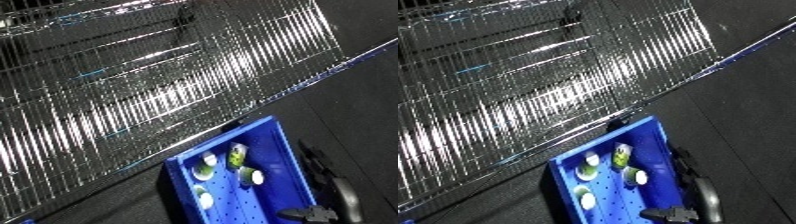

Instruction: Pick up the object and place it into the box

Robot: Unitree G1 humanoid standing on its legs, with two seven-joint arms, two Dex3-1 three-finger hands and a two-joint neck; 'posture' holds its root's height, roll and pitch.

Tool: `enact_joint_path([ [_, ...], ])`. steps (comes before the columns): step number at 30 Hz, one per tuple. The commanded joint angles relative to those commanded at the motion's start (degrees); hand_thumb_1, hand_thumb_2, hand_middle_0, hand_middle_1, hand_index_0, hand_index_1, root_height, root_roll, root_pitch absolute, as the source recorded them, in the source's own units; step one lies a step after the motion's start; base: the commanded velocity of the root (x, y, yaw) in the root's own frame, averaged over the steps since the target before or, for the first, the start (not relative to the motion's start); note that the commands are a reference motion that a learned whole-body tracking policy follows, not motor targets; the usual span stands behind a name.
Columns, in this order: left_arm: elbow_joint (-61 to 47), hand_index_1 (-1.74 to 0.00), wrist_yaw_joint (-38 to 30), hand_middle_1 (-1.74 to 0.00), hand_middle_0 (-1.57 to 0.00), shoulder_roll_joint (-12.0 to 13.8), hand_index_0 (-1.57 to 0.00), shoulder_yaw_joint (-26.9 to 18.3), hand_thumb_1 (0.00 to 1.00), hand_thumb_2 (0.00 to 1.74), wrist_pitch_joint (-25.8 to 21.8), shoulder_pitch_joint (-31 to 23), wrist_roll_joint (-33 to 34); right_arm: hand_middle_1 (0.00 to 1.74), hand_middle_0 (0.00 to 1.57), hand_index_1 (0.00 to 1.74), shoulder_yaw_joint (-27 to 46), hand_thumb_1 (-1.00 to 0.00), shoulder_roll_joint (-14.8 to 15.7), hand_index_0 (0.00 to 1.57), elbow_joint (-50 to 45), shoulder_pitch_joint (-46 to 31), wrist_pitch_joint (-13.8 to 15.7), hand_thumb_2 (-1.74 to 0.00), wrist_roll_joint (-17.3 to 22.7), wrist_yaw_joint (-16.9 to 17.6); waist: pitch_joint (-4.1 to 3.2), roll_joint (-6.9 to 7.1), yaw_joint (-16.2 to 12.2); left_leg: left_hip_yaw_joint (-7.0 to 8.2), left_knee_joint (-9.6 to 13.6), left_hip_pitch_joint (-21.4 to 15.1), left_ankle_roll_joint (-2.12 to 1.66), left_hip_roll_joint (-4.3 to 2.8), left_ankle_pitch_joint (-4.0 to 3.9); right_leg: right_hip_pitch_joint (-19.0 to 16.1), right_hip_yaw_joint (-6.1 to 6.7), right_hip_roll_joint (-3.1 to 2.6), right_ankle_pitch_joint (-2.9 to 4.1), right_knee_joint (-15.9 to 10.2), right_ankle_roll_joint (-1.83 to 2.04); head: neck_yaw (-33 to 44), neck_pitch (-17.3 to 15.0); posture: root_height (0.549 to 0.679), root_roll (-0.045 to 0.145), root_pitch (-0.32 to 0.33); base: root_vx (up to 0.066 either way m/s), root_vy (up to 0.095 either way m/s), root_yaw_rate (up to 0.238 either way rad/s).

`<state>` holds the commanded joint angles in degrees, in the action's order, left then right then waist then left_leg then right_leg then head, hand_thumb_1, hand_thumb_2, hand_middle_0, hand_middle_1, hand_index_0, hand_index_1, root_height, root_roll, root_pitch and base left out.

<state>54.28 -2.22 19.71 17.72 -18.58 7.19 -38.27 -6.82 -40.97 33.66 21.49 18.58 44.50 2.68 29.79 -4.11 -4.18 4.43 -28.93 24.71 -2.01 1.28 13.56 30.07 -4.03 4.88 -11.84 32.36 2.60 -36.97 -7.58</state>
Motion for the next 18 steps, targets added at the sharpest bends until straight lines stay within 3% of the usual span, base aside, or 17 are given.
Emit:
enact_joint_path([
  [9,0.10,0.00,0.38,0.00,0.00,0.19,0.00,-0.12,0.00,0.00,0.53,0.47,0.20,0.00,0.00,0.00,-0.85,0.00,0.75,0.00,1.30,0.21,-1.97,0.00,-0.79,-2.35,0.00,-0.19,0.24,-0.29,0.20,-0.36,-0.04,0.21,-0.21,-0.28,0.04,0.05,0.07,-0.09,-0.03,1.19,-1.25,0.653,0.076,0.135,0.000,0.005,0.020],
  [18,0.50,0.00,0.73,0.00,0.00,0.95,0.00,-0.32,0.00,0.00,1.92,1.60,0.89,0.00,0.00,0.00,-4.84,0.00,2.23,0.00,2.54,1.06,-6.48,0.00,-3.83,-6.56,0.00,0.45,1.19,-0.85,-0.13,-0.68,-0.05,0.25,-0.27,-1.13,-0.33,-0.03,-0.55,0.45,-0.27,8.60,-2.87,0.652,0.075,0.123,0.002,-0.016,0.056],
])
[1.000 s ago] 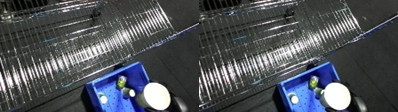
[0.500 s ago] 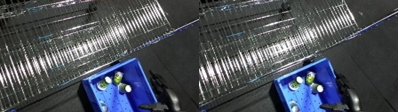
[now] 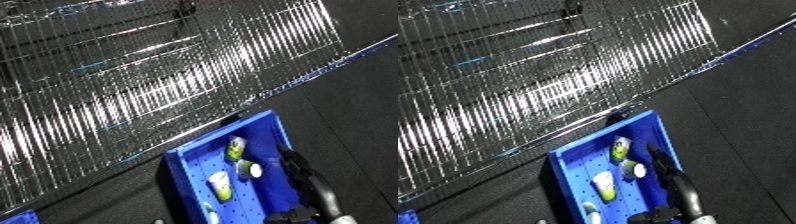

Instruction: Pick up the object and place it into the box

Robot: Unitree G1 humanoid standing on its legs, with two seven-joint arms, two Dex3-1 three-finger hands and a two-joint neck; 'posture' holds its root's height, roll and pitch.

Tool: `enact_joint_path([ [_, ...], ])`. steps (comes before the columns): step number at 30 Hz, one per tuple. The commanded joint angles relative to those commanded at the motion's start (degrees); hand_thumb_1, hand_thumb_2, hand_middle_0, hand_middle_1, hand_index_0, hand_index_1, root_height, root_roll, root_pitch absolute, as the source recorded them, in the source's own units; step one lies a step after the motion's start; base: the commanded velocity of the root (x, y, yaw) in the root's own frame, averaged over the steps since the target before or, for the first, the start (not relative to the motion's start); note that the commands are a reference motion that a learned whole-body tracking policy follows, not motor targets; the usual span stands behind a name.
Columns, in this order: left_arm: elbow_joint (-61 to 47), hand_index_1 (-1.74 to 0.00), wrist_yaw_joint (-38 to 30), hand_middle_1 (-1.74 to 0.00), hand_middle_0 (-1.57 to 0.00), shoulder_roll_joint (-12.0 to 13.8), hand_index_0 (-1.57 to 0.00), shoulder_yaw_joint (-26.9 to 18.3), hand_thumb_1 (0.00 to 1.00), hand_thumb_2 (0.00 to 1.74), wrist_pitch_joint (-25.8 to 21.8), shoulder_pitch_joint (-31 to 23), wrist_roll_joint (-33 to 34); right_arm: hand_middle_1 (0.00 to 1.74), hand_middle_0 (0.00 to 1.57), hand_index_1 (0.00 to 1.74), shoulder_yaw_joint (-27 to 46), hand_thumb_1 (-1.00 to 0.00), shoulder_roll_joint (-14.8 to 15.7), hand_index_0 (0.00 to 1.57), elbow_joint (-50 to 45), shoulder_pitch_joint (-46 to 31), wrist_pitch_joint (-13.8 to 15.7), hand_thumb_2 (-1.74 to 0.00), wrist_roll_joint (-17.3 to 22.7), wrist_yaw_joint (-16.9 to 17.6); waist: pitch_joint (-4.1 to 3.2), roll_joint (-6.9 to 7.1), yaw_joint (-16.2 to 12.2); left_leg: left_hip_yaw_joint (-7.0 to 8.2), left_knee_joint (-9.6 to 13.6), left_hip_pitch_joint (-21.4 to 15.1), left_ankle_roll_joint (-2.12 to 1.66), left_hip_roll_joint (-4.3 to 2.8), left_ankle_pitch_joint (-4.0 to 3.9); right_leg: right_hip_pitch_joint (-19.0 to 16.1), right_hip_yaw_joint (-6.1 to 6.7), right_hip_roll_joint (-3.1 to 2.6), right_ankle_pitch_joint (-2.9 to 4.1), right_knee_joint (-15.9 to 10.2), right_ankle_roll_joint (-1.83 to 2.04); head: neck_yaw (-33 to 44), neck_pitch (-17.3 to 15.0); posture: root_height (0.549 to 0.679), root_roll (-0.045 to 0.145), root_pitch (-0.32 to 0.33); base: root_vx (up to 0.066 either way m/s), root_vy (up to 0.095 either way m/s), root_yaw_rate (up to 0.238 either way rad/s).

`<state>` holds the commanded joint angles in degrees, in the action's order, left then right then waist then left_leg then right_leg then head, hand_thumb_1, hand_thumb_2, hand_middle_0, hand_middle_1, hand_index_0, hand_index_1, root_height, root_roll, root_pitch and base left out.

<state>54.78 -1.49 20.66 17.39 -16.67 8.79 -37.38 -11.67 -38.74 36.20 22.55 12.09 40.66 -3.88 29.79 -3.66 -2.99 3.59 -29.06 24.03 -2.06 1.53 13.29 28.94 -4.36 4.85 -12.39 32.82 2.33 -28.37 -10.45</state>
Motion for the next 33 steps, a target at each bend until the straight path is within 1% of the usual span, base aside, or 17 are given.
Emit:
enact_joint_path([
  [3,0.11,0.00,-0.12,0.00,0.00,0.41,0.00,0.01,0.00,0.00,0.84,0.83,0.72,0.00,0.00,0.00,-1.39,0.00,1.04,0.00,1.18,0.55,-1.30,0.00,-0.95,-1.14,0.00,0.44,0.54,-0.33,-0.33,0.03,0.04,-0.01,0.02,-0.28,-0.23,-0.03,-0.28,0.37,-0.08,4.89,-0.26,0.652,0.074,0.117,0.005,-0.061,0.105],
  [5,0.11,0.00,-0.10,0.00,0.00,0.83,0.00,0.03,0.00,0.00,1.46,1.59,1.13,0.00,0.00,0.00,-2.38,0.00,1.78,0.00,1.96,1.13,-2.04,0.00,-1.67,-1.60,0.00,0.71,0.97,-0.49,-0.34,-0.02,0.06,-0.02,-0.08,-0.52,-0.44,0.02,-0.29,0.32,-0.03,7.44,0.05,0.652,0.073,0.115,-0.002,-0.070,0.118],
  [8,0.18,0.00,-0.13,0.00,0.00,1.29,0.00,0.30,0.00,0.00,2.26,2.82,1.68,0.00,0.00,0.00,-4.06,0.00,2.74,0.00,3.33,2.55,-3.24,0.00,-2.75,-2.04,0.00,0.95,1.75,-0.82,-0.30,0.00,0.05,-0.04,-0.39,-0.83,-0.80,0.10,-0.23,0.19,0.11,11.81,0.82,0.653,0.071,0.113,-0.005,-0.065,0.124],
  [11,0.42,0.00,-0.23,0.00,0.00,1.47,0.00,0.72,0.00,0.00,2.76,3.88,2.17,0.00,0.00,0.00,-5.55,0.00,3.45,0.00,4.97,4.53,-5.16,0.00,-3.42,-2.56,0.00,1.05,2.49,-1.33,-0.42,0.24,-0.01,-0.06,-0.74,-0.94,-1.13,0.11,-0.33,0.46,0.14,15.48,1.40,0.652,0.069,0.111,-0.002,-0.049,0.122],
  [14,0.93,0.00,0.02,0.00,0.00,1.64,0.00,1.15,0.00,0.00,3.09,4.83,2.65,0.00,0.00,0.00,-6.69,0.00,4.30,0.00,7.50,6.18,-7.41,0.00,-4.19,-3.18,0.00,0.99,3.25,-1.91,-0.22,0.47,0.00,-0.03,-1.28,-0.93,-1.47,0.02,-0.62,1.01,0.13,19.79,2.22,0.652,0.066,0.110,0.004,-0.043,0.137],
  [17,1.38,0.00,0.40,0.00,0.00,1.91,0.00,1.62,0.00,0.00,3.41,5.81,3.16,0.00,0.00,0.00,-7.53,0.00,5.06,0.00,10.45,7.52,-8.93,0.00,-4.88,-3.91,0.00,0.89,4.07,-2.51,0.43,0.58,0.06,0.05,-2.01,-0.87,-1.93,-0.07,-0.90,1.50,0.18,23.32,3.06,0.651,0.062,0.112,0.001,-0.048,0.165],
  [21,1.93,0.00,1.26,0.00,0.00,2.48,0.00,2.31,0.00,0.00,3.51,6.99,4.12,0.00,0.00,0.00,-8.27,0.00,6.05,0.00,13.65,8.52,-10.26,0.00,-4.55,-4.14,0.00,0.85,5.16,-3.24,1.04,0.85,0.08,0.18,-2.77,-0.90,-2.67,0.17,-0.98,1.71,0.36,27.56,4.14,0.651,0.059,0.114,-0.001,-0.068,0.254],
  [26,1.80,0.00,2.26,0.00,0.00,3.20,0.00,3.19,0.00,0.00,3.55,7.69,5.71,0.00,0.00,0.00,-8.63,0.00,7.48,0.00,15.82,8.38,-11.06,0.00,-3.05,-2.57,0.00,0.85,6.46,-4.03,0.64,1.40,0.27,0.52,-2.77,-1.07,-3.37,0.68,-0.78,1.49,0.61,33.02,6.96,0.652,0.058,0.115,0.011,-0.077,0.300],
  [29,1.60,0.00,2.53,0.00,0.00,3.63,0.00,3.59,0.00,0.00,3.65,8.06,6.12,0.00,0.00,0.00,-9.07,0.00,8.09,0.00,16.42,8.15,-11.65,0.00,-2.29,-2.05,0.00,0.97,7.05,-4.33,-0.11,2.09,0.44,0.73,-2.60,-0.88,-3.63,0.76,-0.64,1.55,0.69,35.67,7.79,0.652,0.057,0.117,0.008,-0.053,0.177],
  [33,1.26,0.00,2.70,0.00,0.00,4.04,0.00,3.72,0.00,0.00,3.54,8.14,6.38,0.00,0.00,0.00,-9.78,0.00,9.00,0.00,17.78,7.90,-11.92,0.00,-1.72,-1.77,0.00,1.21,7.72,-4.61,-1.37,3.03,0.67,0.81,-2.21,-0.54,-3.85,0.84,-0.67,2.00,0.72,38.85,8.19,0.651,0.053,0.119,0.012,-0.026,0.085],
])
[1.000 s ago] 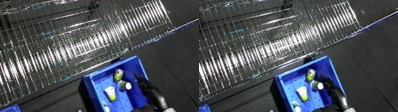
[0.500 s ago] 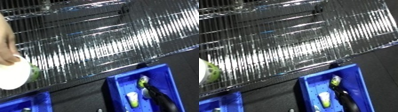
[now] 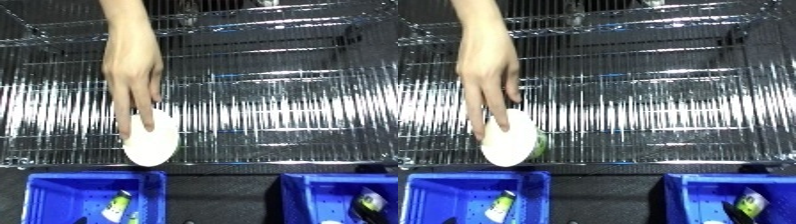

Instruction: Pick up the object and place it into the box

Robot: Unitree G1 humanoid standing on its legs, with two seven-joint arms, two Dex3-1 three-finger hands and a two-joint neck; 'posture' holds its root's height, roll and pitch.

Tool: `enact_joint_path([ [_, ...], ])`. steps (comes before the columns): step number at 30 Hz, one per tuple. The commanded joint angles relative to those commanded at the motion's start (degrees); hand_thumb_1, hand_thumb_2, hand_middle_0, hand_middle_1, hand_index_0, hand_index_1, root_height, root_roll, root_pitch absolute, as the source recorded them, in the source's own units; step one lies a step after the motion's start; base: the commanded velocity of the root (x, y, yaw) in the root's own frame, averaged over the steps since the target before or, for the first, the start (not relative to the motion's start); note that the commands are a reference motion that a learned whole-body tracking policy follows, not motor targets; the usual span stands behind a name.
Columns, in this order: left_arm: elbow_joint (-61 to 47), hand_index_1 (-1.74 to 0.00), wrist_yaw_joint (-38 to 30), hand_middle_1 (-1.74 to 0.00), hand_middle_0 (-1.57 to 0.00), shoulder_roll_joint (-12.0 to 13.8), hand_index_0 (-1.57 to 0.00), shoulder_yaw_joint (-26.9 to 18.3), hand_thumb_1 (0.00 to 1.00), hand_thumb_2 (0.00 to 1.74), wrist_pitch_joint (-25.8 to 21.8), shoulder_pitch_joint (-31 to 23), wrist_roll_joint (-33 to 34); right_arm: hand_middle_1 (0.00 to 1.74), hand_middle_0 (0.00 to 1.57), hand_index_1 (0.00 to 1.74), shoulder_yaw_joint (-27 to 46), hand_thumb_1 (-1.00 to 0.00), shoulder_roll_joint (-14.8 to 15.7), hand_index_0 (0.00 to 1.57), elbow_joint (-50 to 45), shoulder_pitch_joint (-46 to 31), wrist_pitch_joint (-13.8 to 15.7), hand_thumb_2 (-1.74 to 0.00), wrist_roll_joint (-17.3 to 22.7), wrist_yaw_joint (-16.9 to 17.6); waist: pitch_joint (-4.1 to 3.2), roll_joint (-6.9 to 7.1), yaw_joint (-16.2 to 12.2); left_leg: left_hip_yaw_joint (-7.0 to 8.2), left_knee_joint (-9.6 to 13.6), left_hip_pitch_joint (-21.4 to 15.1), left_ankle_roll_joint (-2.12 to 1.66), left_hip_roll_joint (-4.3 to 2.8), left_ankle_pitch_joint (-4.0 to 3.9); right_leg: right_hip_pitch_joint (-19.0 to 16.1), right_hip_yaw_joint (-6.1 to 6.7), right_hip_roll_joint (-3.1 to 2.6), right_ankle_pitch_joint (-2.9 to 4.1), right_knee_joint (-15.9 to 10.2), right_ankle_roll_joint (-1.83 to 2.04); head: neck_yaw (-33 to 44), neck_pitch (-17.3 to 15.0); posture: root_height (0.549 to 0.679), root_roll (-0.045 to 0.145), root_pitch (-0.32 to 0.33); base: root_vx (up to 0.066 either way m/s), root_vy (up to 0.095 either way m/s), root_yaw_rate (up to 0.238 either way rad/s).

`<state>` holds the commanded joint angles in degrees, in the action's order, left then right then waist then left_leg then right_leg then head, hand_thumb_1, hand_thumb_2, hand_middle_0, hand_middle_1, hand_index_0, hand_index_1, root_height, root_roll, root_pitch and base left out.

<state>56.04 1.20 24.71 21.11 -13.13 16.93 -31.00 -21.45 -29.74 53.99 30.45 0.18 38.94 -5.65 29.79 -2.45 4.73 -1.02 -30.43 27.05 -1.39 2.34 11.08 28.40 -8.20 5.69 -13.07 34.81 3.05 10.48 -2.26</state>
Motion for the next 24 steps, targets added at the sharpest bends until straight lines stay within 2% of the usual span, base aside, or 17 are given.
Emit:
enact_joint_path([
  [7,-0.75,0.00,0.02,0.00,0.00,0.71,0.00,-0.21,0.00,0.00,-0.66,0.58,-0.43,0.00,0.00,0.00,-0.88,0.00,1.57,0.00,3.99,-0.06,1.25,0.00,0.63,-1.16,0.00,0.93,0.99,-0.30,-1.55,1.04,0.23,-0.09,0.64,0.14,-0.23,-0.16,-0.25,0.74,0.01,4.34,-0.16,0.649,0.044,0.117,0.018,-0.013,0.035],
  [12,-2.30,0.00,-0.05,0.00,0.00,1.39,0.00,-0.46,0.00,0.00,-1.79,0.60,-1.01,0.00,0.00,0.00,-1.26,0.00,2.73,0.00,6.29,-0.21,2.08,0.00,1.35,-1.89,0.00,1.96,1.98,-0.73,-1.62,1.32,0.24,-0.26,0.74,-0.17,-0.83,-0.18,-0.43,0.85,0.00,6.45,-0.36,0.649,0.038,0.117,0.014,-0.026,0.053],
  [18,-6.16,0.00,-0.54,0.00,0.00,2.21,0.00,-1.18,0.00,0.00,-4.78,0.49,-3.11,0.00,0.00,0.00,-1.49,0.00,3.89,0.00,8.23,-0.69,2.79,0.00,1.60,-2.03,0.00,2.89,3.27,-1.49,-0.92,1.37,0.18,-0.32,0.57,-0.43,-1.65,0.04,-0.55,0.81,0.05,6.23,-1.44,0.649,0.033,0.119,0.008,-0.026,0.088],
  [24,-14.01,0.00,-0.70,0.00,0.00,3.45,0.00,-1.61,0.00,0.00,-7.44,-0.99,-4.85,0.00,0.00,0.00,-0.65,0.00,4.44,0.00,10.20,-2.20,3.49,0.00,2.88,-1.95,0.00,3.15,4.77,-2.41,-0.41,1.46,0.09,-0.10,0.63,-0.79,-2.84,0.62,-0.58,0.62,0.15,3.77,-2.69,0.650,0.033,0.121,0.006,-0.029,0.138],
])
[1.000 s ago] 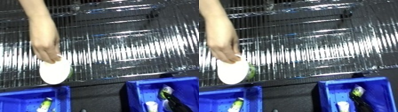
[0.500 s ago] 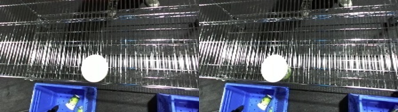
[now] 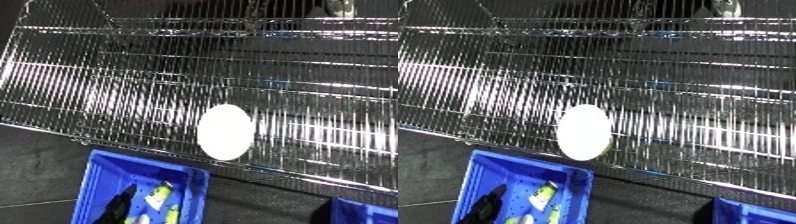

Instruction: Pick up the object and place it into the box

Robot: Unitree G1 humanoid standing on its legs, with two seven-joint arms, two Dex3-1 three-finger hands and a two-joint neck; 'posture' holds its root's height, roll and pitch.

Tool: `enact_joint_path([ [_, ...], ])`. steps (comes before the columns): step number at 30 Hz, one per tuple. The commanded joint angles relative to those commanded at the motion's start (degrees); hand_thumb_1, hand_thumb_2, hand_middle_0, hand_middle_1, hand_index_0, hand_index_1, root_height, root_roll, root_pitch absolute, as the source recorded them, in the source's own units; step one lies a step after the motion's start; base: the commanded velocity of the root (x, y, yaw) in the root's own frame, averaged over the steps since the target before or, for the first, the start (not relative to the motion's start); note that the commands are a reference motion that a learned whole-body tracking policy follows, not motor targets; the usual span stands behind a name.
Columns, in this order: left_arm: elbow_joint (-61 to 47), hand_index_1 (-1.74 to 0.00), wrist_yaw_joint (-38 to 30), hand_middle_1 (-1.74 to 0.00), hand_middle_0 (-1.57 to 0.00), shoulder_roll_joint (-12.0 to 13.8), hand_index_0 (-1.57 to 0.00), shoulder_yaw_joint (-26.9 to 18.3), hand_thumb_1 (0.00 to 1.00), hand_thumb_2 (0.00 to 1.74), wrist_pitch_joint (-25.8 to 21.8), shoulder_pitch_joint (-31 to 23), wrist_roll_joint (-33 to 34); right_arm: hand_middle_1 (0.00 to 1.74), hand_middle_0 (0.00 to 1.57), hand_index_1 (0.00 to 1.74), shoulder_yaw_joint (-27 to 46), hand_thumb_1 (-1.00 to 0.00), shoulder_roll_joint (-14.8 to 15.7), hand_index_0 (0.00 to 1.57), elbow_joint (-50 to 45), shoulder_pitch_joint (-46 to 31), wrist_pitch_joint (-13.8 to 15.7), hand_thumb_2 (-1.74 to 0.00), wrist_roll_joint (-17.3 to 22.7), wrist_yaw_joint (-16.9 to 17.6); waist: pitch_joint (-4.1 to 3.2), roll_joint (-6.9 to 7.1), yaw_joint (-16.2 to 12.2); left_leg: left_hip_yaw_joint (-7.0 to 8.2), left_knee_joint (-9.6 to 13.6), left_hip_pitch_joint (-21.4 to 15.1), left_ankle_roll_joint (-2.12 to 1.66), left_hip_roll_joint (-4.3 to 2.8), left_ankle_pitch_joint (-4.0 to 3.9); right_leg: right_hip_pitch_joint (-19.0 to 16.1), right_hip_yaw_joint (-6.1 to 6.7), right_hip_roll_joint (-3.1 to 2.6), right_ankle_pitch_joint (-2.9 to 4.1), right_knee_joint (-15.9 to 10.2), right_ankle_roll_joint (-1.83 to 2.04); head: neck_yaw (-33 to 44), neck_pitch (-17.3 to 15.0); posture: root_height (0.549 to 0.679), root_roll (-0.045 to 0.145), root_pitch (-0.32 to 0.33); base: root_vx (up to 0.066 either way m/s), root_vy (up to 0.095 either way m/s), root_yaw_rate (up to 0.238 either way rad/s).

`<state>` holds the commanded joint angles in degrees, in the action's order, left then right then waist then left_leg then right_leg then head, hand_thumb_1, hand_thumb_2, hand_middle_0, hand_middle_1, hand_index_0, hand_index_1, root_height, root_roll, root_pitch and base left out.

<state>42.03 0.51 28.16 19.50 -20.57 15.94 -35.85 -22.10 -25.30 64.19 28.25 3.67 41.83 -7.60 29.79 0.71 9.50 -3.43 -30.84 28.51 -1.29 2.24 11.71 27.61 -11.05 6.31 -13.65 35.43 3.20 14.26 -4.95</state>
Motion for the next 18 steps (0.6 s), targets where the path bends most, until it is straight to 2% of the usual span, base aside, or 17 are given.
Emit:
enact_joint_path([
  [11,-18.82,0.00,2.25,0.00,0.00,5.35,0.00,-0.68,0.00,0.00,-2.77,-5.31,-1.38,0.00,0.00,0.00,2.34,0.00,-1.96,0.00,1.47,-3.15,1.11,0.00,1.63,-0.55,0.00,-1.28,2.85,-1.72,1.11,0.08,-0.13,0.94,-0.16,-0.82,-2.26,1.36,0.24,-0.95,0.13,-6.70,-0.88,0.654,0.036,0.132,-0.008,-0.022,0.159],
  [18,-32.96,0.00,2.09,0.00,0.00,9.24,0.00,-3.26,0.00,0.00,-7.55,-8.62,0.90,0.00,0.00,0.00,3.80,0.00,-2.56,0.00,1.70,-5.85,2.24,0.00,3.76,-1.33,0.00,-1.53,4.66,-2.87,2.00,0.14,-0.14,1.37,-0.47,-1.20,-3.66,1.91,0.39,-1.33,0.18,-10.82,-1.23,0.655,0.036,0.140,-0.006,-0.043,0.144],
])
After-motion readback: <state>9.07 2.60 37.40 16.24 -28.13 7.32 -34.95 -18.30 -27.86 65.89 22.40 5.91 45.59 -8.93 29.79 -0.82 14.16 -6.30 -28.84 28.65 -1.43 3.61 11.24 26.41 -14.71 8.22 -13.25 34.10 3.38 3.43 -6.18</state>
